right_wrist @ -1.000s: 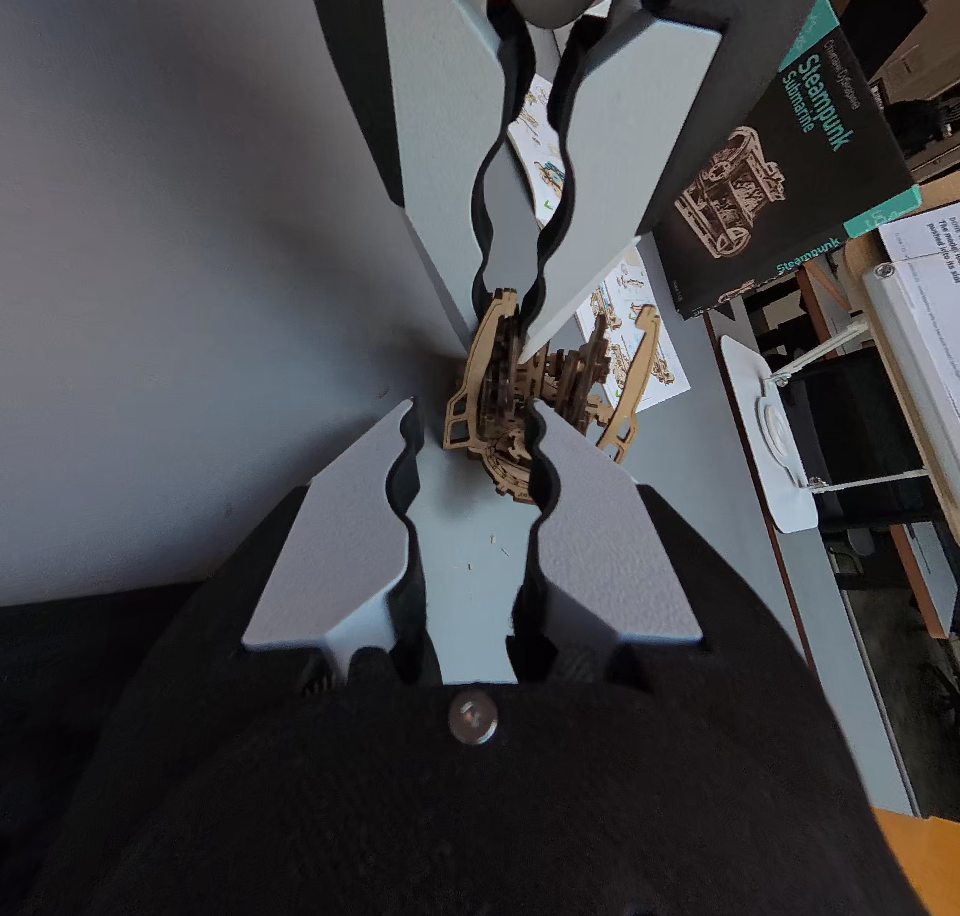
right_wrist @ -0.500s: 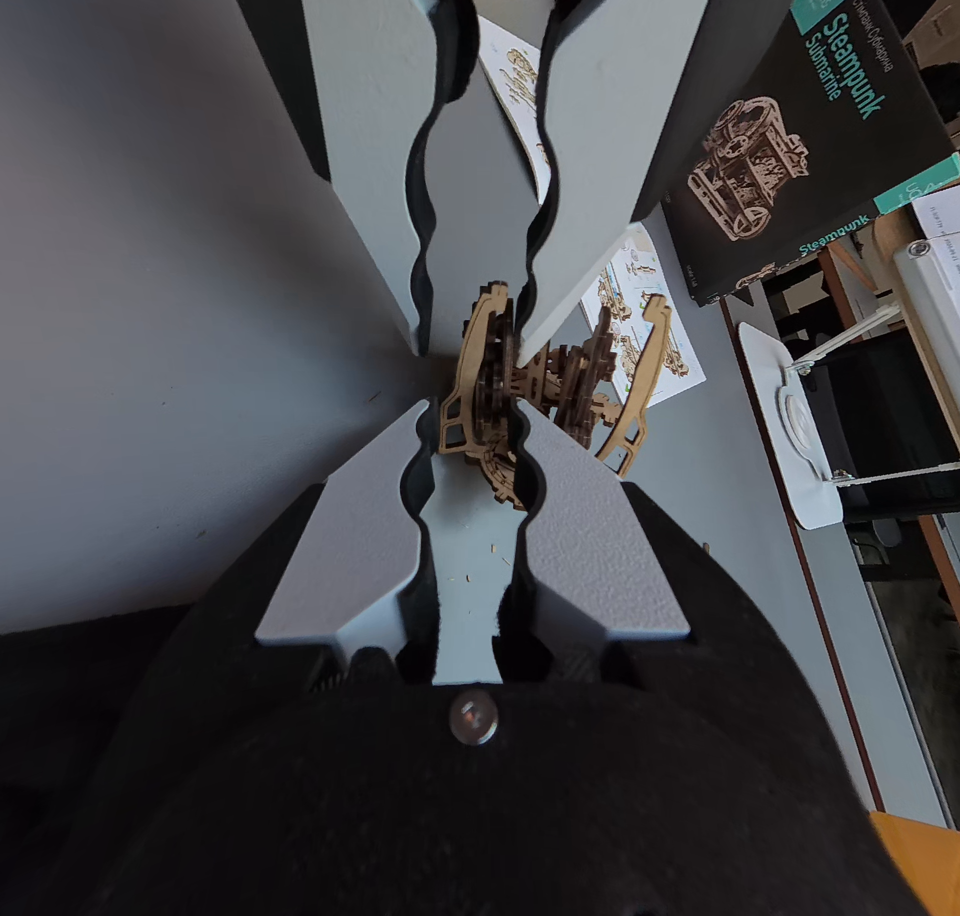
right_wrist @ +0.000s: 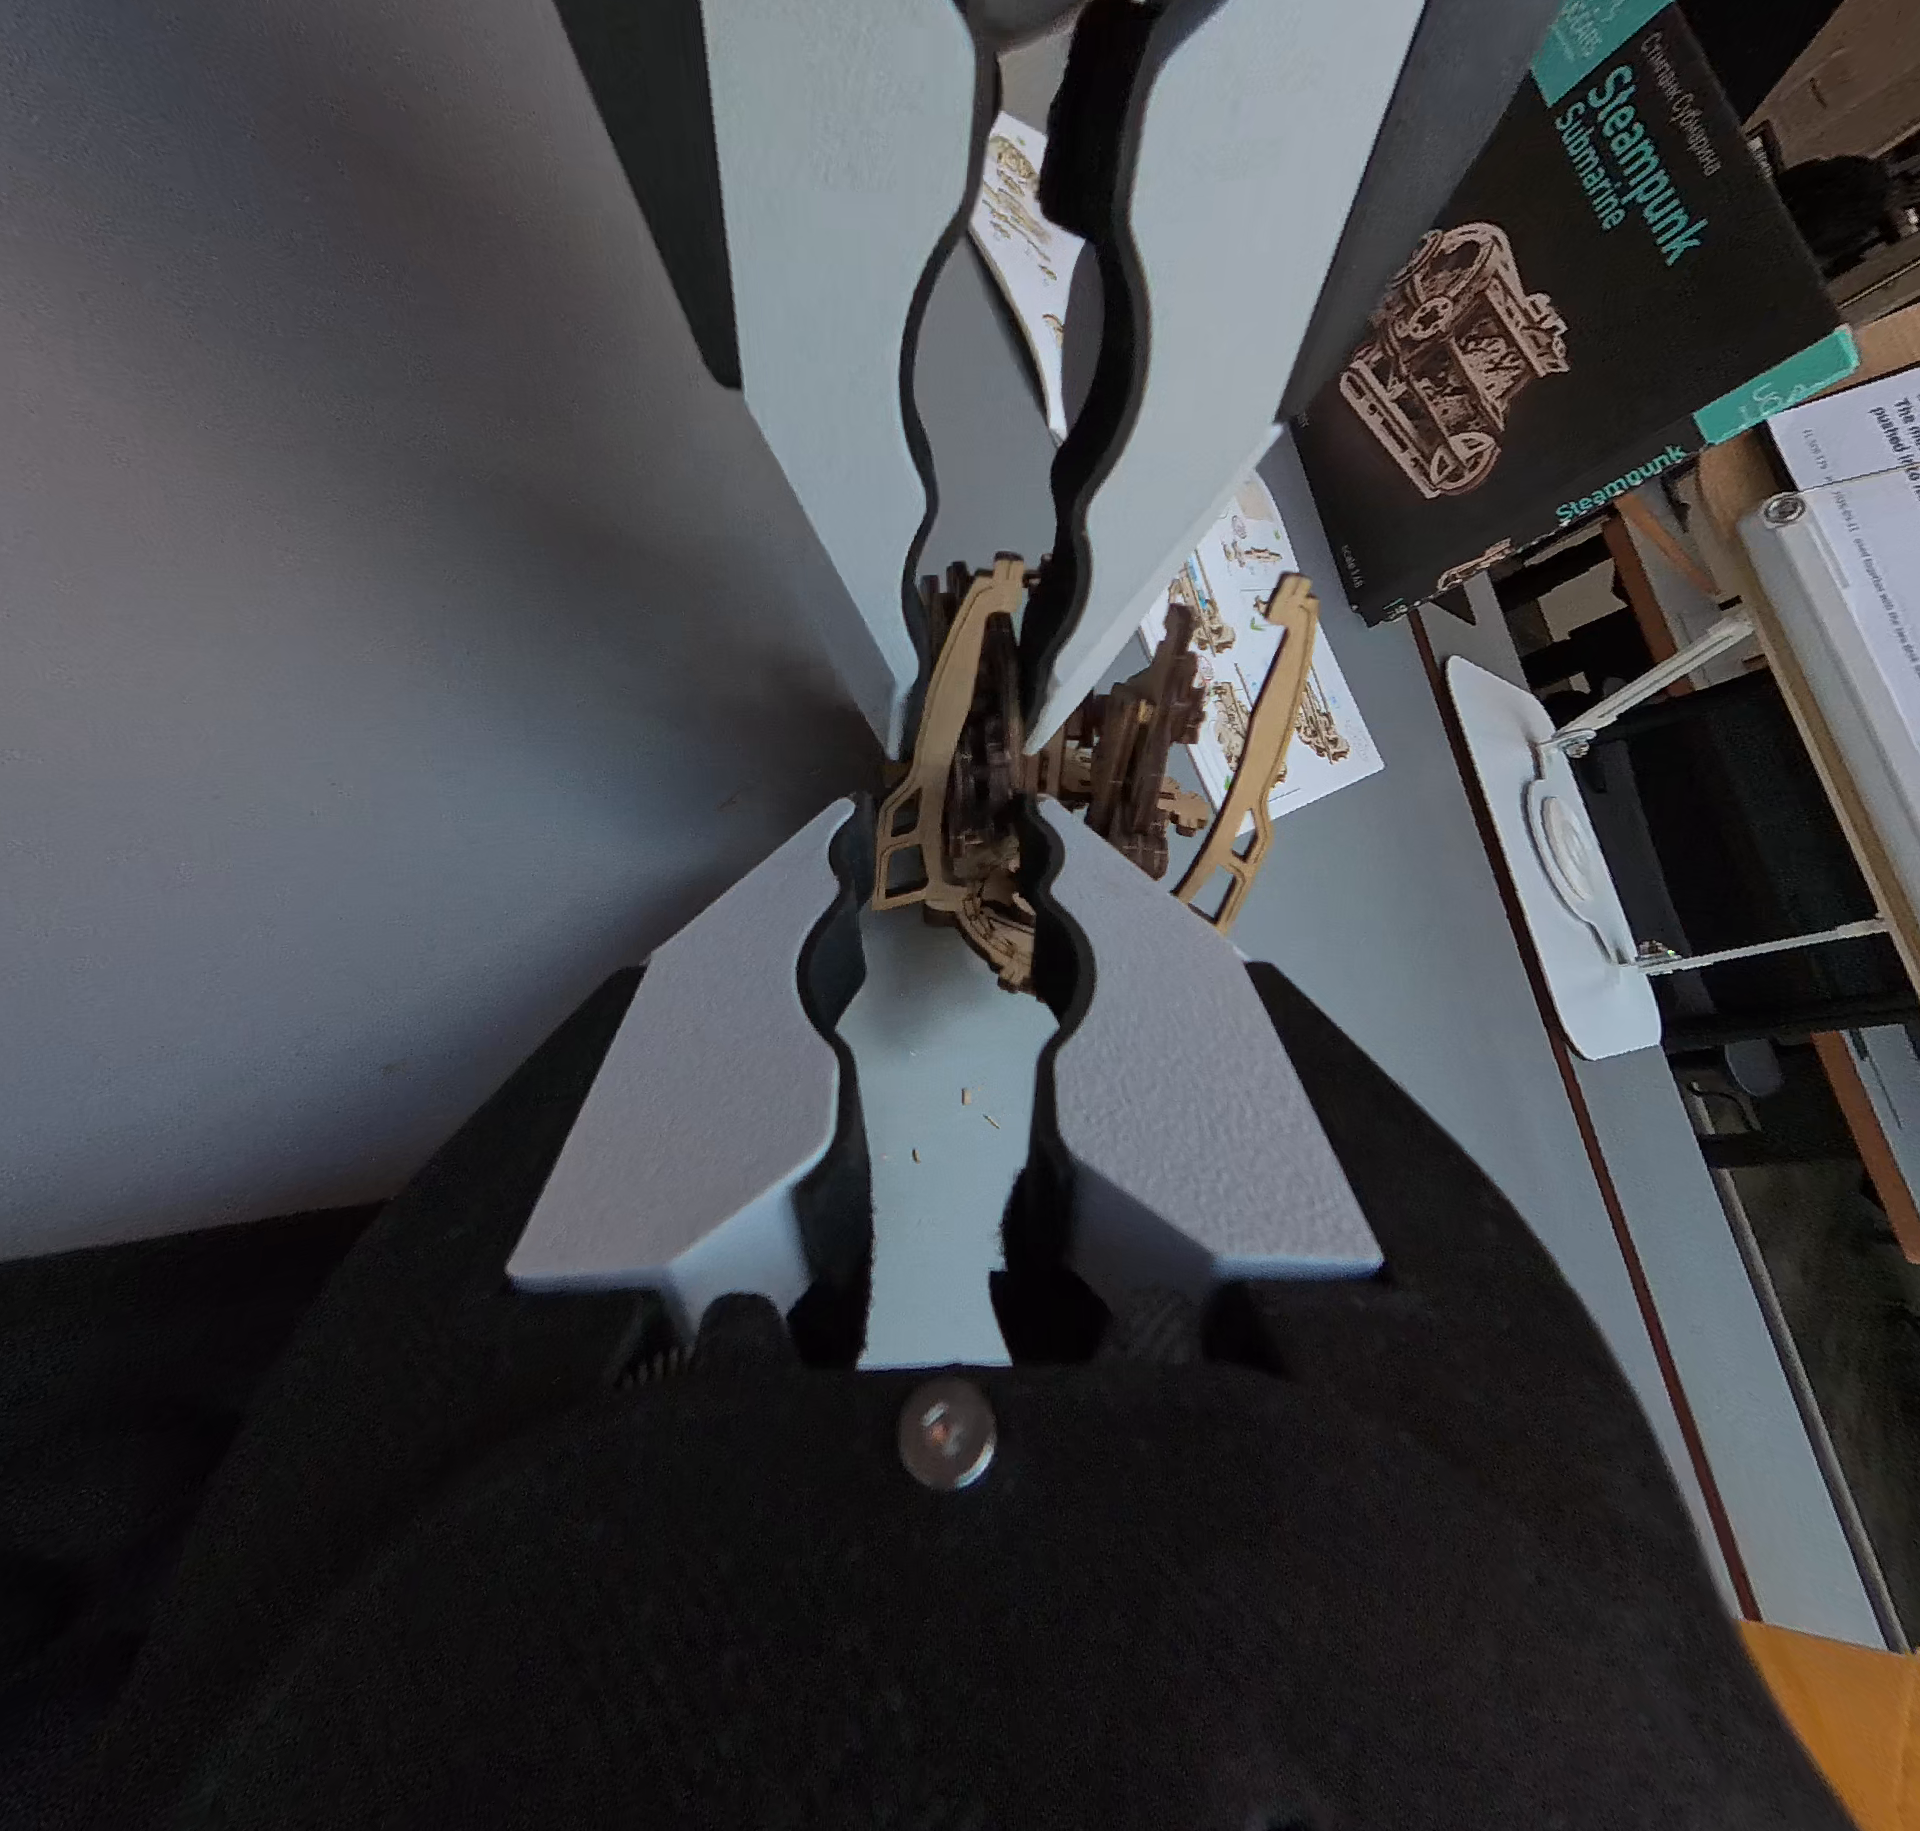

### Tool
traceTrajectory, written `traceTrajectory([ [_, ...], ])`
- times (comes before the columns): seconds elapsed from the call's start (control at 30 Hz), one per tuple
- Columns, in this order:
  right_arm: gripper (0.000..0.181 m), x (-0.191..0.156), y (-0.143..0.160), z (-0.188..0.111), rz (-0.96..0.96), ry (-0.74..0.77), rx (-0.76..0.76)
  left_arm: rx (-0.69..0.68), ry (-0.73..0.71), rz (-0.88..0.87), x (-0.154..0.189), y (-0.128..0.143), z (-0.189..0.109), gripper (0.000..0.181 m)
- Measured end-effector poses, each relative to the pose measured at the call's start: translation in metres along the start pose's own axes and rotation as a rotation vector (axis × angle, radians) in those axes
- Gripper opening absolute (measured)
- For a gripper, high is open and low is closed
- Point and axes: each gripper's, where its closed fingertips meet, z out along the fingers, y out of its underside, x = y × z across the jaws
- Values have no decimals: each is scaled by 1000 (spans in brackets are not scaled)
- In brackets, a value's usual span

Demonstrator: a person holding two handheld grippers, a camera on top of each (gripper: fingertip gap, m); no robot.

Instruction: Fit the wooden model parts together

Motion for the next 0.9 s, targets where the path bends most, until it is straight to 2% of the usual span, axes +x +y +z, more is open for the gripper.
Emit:
traceTrajectory([
  [0.07,30,5,-4,-5,-2,29,34,25,2,-80,-5,3,-3,16],
  [0.13,42,15,-6,-12,15,80,59,56,2,-175,-11,7,-6,16],
  [0.3,63,39,-19,-33,4,233,130,158,46,-514,-25,18,-12,16],
  [0.47,85,34,-20,-20,-41,236,75,250,102,-742,-37,25,-16,16],
  [0.73,88,31,-10,9,-101,211,-33,288,130,-816,-44,35,-19,16],
  [0.9,73,43,-12,18,-106,220,6,315,143,-861,-49,43,-23,16],
])
